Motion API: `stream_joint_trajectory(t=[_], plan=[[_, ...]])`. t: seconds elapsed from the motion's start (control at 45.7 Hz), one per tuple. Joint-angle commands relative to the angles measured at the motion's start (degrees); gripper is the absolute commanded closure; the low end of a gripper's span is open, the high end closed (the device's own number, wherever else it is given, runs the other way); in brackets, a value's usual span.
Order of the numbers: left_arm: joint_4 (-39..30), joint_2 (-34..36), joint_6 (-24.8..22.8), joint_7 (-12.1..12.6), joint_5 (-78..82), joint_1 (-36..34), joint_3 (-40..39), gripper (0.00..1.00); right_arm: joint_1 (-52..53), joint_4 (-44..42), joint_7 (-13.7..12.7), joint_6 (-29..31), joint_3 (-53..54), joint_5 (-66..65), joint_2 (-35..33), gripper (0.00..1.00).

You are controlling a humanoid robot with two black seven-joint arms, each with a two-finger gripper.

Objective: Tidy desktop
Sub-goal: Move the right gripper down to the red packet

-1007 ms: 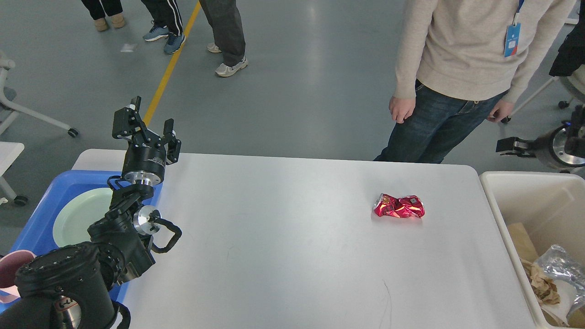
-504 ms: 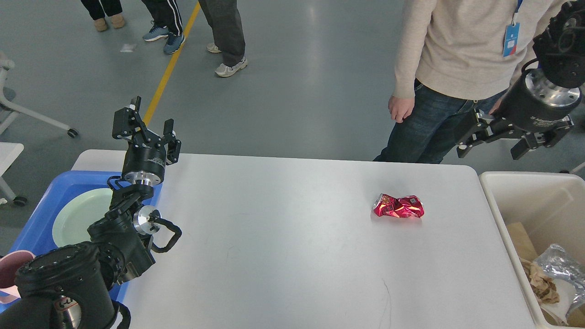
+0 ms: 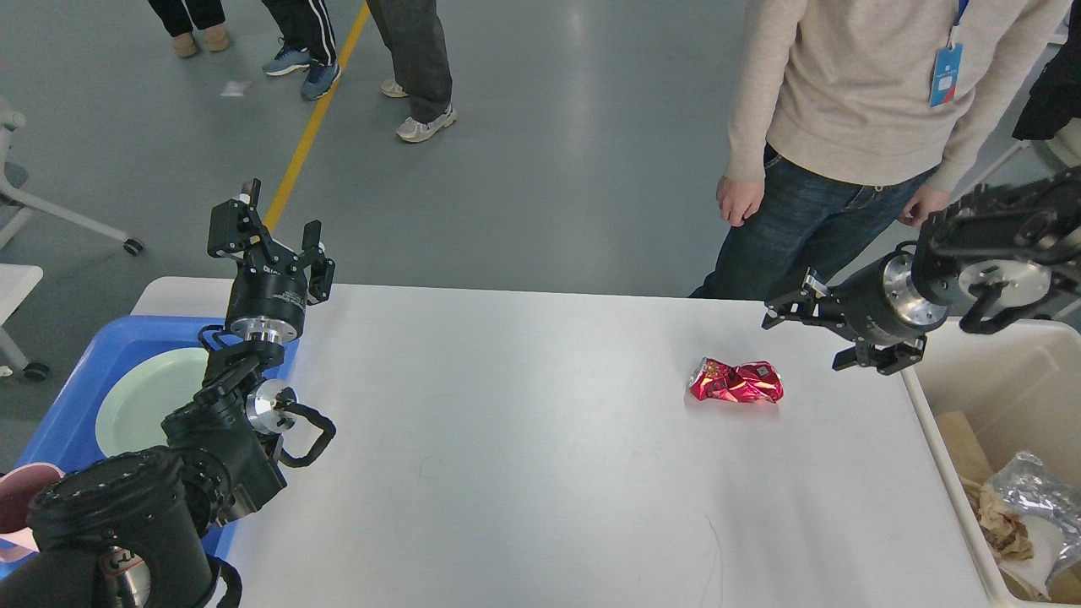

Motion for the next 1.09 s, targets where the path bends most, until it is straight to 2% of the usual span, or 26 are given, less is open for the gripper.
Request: stream_joint_trajectory(t=[0.0, 0.131, 0.372, 0.569, 1.073], plan=[[0.0, 0.0, 0.0, 0.0, 0.0, 0.0, 0.0, 0.03, -8.99, 0.04, -0.01, -13.67, 6.88, 4.8, -0.02, 0.0], [0.0, 0.0, 0.0, 0.09, 0.0, 0.0, 0.0, 0.03, -16.2, -0.66, -0.01, -21.42, 16.46, 4.98, -0.28, 0.0], [0.0, 0.0, -0.08, 0.0, 0.0, 0.0, 0.0, 0.03, -25.78, -10.66, -0.1, -27.4, 27.71, 8.31, 1.03, 0.0], [0.0, 0.0, -0.09, 0.09, 0.0, 0.0, 0.0, 0.03, -32.9, -22.54, -0.36, -28.37, 30.88, 14.47, 7.97, 0.0], [0.0, 0.0, 0.0, 0.09, 0.0, 0.0, 0.0, 0.03, -37.74, -30.19, -1.5, -32.41, 33.52, 18.07, 14.31, 0.0]])
